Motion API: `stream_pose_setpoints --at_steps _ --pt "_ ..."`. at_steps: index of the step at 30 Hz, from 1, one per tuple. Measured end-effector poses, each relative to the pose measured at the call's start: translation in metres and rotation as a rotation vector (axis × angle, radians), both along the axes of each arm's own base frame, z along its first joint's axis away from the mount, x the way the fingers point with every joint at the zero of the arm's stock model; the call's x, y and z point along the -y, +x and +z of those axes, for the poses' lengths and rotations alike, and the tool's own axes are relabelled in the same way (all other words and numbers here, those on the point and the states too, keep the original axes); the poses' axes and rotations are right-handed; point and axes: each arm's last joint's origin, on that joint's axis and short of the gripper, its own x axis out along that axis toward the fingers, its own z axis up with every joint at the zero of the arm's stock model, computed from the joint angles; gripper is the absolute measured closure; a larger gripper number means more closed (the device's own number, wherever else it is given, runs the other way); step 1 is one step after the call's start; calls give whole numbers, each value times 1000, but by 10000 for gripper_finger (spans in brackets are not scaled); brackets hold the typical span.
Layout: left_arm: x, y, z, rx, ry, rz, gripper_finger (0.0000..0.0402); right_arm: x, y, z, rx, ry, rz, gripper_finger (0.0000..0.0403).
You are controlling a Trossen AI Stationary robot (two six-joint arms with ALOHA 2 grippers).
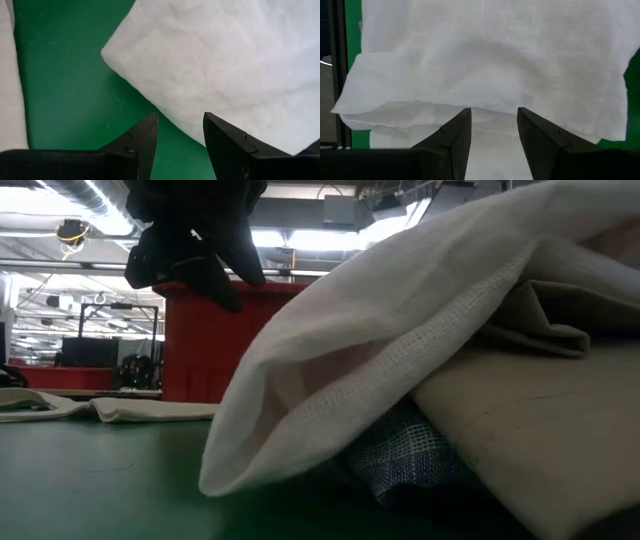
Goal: Fold Laundry from Bin
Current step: Fold the white polo shirt
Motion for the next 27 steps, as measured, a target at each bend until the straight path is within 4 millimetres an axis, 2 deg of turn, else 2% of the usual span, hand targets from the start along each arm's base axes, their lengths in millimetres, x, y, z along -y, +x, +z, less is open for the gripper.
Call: stream_pose_setpoints --at_steps 7,11,21,27 --pt "0 0 0 -6 14 -15 250 0 0 0 0 0 0 242" --pt "0 1 -5 -21 -37 35 250 0 0 0 0 0 0 242" --pt "-3 16 -40 -181 -180 -28 250 0 0 0 0 0 0 242" --pt "-6 18 -46 -195 -172 -22 250 0 0 0 0 1 0 242"
